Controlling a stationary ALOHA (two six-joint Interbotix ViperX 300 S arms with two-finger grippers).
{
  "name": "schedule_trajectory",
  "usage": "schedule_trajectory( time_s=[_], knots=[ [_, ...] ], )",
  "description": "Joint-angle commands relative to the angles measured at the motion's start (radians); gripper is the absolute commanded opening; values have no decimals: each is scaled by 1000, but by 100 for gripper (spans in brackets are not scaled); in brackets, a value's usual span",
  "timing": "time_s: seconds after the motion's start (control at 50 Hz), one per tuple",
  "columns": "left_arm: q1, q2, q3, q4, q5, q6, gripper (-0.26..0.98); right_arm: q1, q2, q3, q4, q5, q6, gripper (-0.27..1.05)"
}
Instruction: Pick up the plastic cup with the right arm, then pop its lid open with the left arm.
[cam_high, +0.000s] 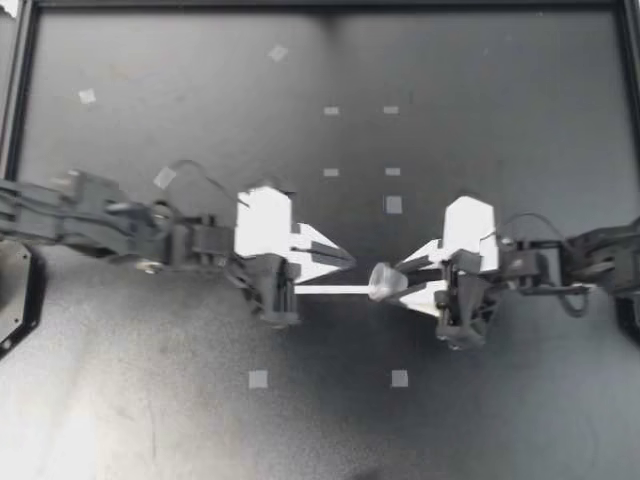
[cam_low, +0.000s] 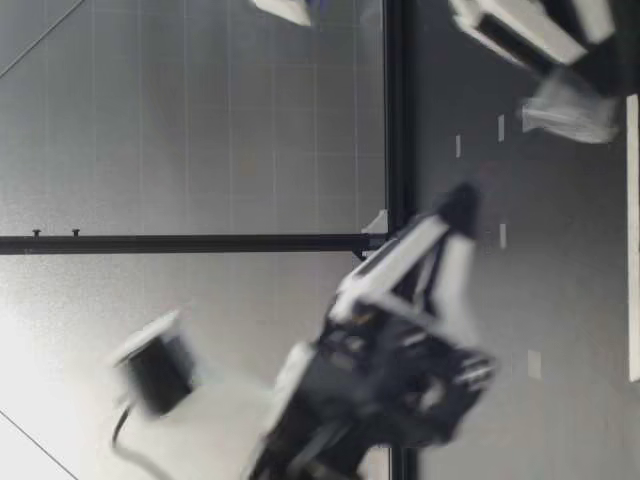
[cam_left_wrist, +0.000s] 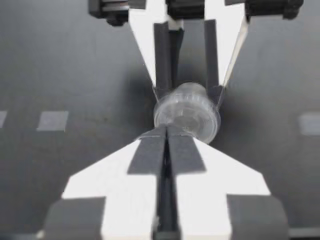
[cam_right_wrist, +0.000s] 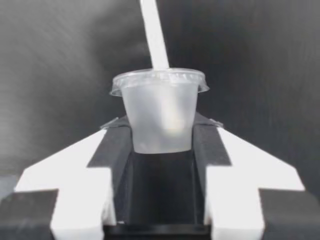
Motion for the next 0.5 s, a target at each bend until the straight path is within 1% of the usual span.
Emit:
schedule_trajectory(
  time_s=[0.0,0.08,0.14,0.16,0.22,0.24,0.3,0.32,0.38,0.48],
  knots=[
    [-2,-78,26,-3,-28,-86,14,2,-83,14,-31,-94,-25,31],
    [-2,-103,66,-2,-67,-233,27,2,-132,41,-63,-210,-60,31],
    [-2,-114,91,2,-109,-365,41,2,-158,63,-75,-281,-100,31],
    [-6,-118,100,3,-129,-428,48,2,-166,72,-77,-307,-118,31],
    [-12,-129,112,11,-176,-560,62,2,-181,87,-77,-359,-158,31],
    [-15,-133,114,15,-199,-626,69,2,-189,91,-78,-383,-178,31],
    [-25,-140,114,29,-253,-782,81,2,-196,89,-80,-426,-227,31],
    [-29,-140,110,34,-273,-850,83,2,-196,86,-80,-437,-247,31],
    [-35,-140,101,51,-322,-999,81,2,-186,69,-78,-463,-308,31],
    [-35,-140,87,57,-416,-1198,79,2,-152,23,-78,-465,-383,31]
  ],
)
